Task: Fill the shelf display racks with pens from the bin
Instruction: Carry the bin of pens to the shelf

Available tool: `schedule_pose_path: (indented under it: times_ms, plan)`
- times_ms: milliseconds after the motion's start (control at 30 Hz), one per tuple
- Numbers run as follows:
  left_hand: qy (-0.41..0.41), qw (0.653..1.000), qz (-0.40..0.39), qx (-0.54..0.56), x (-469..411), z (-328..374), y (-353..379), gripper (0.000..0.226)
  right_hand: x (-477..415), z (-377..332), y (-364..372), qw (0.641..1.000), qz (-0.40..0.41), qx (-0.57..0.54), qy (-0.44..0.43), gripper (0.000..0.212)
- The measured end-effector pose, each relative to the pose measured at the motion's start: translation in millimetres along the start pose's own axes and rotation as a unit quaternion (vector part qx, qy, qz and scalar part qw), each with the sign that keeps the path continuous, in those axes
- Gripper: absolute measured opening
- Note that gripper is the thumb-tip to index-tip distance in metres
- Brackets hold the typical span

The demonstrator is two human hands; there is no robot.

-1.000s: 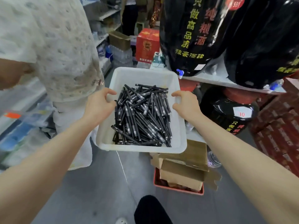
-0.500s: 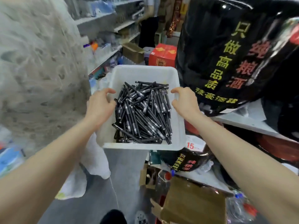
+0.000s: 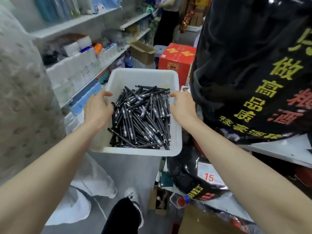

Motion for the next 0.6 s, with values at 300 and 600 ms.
schedule_pose_path:
  times_ms: [300, 600]
  plan:
    - [-0.004, 1.000, -0.017, -0.012, -157.5, -15.4, 78.2, 0.040, -130.1, 16.6, 79.1, 0.995, 0.024, -0.035, 0.091, 0.042]
    - [-0.023, 0.997, -0.068, 0.007, -323.5, -22.4, 165.8, 0.034, -288.8, 18.6, 146.5, 0.994, -0.001, -0.010, 0.108, 0.045]
Point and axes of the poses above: each hand's wrist, its own x-axis away from the middle knuckle, its own y-axis out of the palm, z = x × y, the point moved 10 cm from there along -x, towards the middle knuckle, and after that the axes turned 14 degrees about -x, right-handed, at the moved point
